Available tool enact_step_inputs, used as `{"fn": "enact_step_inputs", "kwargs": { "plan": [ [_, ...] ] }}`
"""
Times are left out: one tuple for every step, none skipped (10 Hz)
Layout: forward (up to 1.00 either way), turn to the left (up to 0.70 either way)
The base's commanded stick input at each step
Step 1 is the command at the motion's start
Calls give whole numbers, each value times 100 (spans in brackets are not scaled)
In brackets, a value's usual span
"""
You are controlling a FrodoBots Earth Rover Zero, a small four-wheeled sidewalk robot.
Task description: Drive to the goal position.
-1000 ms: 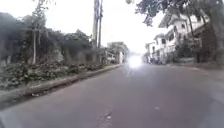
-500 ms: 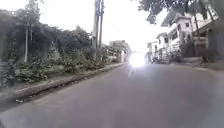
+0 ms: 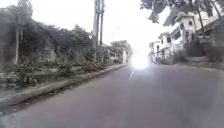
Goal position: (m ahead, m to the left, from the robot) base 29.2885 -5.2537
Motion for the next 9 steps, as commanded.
{"fn": "enact_step_inputs", "kwargs": {
  "plan": [
    [100, -37],
    [100, -37],
    [100, -37],
    [100, -37],
    [100, -37],
    [100, -37],
    [100, -1],
    [100, 3],
    [100, 3]
  ]
}}
